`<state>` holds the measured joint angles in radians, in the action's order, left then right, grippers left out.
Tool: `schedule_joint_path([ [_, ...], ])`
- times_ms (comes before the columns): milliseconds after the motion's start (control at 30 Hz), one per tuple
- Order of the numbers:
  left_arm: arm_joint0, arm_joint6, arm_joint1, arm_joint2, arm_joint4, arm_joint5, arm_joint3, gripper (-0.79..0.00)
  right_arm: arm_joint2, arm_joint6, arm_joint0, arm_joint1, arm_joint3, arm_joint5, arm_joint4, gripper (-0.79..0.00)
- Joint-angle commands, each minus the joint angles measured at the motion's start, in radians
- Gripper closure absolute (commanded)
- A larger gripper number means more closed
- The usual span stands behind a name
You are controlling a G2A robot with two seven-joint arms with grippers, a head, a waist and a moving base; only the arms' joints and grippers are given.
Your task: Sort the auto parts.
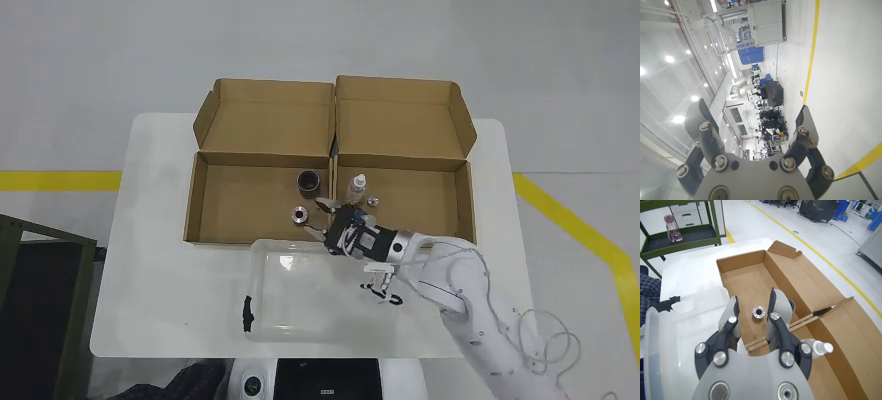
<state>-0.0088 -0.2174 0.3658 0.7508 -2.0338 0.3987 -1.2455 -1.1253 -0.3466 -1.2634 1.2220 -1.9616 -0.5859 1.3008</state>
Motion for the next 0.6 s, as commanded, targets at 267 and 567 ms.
schedule_joint_path([
  [267, 0.000, 0.000, 0.000, 0.000, 0.000, 0.000, 0.000, -0.785, -0.235, 0.224, -0.270, -0.039, -0.085, 0.012, 0.046, -0.317],
  [567, 0.000, 0.000, 0.000, 0.000, 0.000, 0.000, 0.000, -0.785, -0.435, 0.483, -0.473, -0.055, -0.075, 0.078, 0.061, -0.348],
])
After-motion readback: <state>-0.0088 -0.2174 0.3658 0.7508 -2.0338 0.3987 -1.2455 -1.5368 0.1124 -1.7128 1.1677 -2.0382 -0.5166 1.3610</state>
